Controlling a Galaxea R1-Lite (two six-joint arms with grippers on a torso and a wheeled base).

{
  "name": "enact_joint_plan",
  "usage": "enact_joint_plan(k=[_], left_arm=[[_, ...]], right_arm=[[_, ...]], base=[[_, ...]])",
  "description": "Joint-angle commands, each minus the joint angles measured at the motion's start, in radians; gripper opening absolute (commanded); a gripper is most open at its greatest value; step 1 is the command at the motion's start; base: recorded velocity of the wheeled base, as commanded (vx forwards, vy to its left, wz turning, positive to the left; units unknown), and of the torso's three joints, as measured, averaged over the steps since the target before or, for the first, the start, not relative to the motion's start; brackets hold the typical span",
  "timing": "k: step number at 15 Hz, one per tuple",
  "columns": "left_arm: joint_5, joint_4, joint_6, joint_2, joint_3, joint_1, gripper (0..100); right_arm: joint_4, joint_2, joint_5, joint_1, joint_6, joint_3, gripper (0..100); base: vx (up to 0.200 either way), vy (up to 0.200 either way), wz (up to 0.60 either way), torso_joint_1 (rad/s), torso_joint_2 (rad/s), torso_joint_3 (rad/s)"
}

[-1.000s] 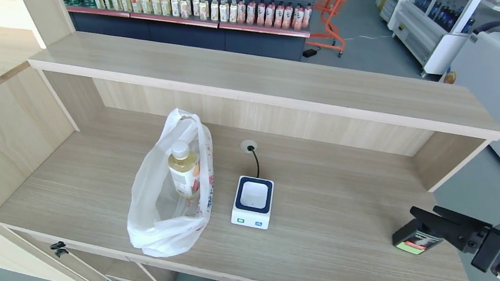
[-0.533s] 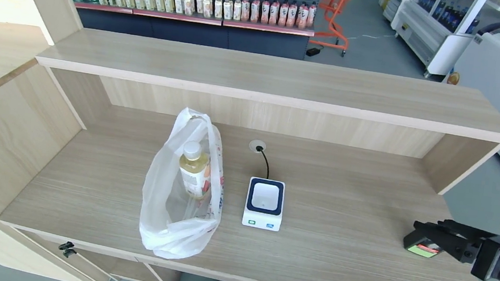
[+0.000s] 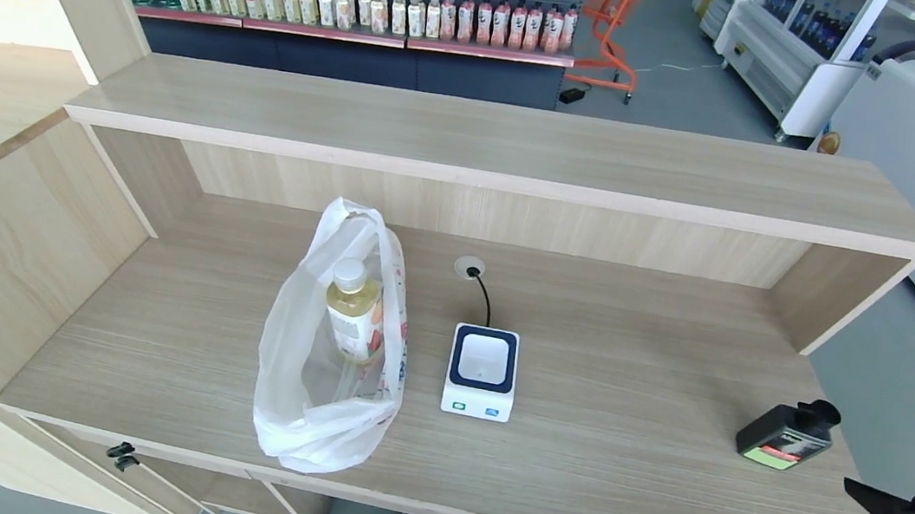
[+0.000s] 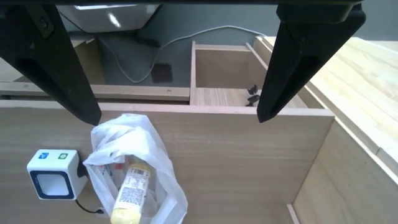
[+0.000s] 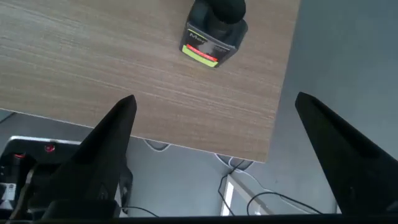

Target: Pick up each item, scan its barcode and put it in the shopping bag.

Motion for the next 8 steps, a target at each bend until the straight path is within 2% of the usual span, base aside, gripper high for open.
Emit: enact_joint_plan(k=[1, 6, 8], left_arm=[[-0.001, 0.000, 0.000, 0.000, 0.000, 0.002, 100], [-0.001, 0.000, 0.000, 0.000, 0.000, 0.002, 100], [-0.001, 0.000, 0.000, 0.000, 0.000, 0.002, 100]], right_arm=[[0.007, 0.046, -0.043, -0.041, -0.013, -0.033, 100], [0.006, 0.158, -0.169, -0.043, -0.124, -0.087, 100], [-0.019, 0.257, -0.192, -0.044, -0.223, -0.147, 100]], base=[[0.000, 0.000, 0.00, 0.000, 0.00, 0.000], [0.000, 0.000, 0.00, 0.000, 0.00, 0.000], [0.000, 0.000, 0.00, 0.000, 0.00, 0.000]])
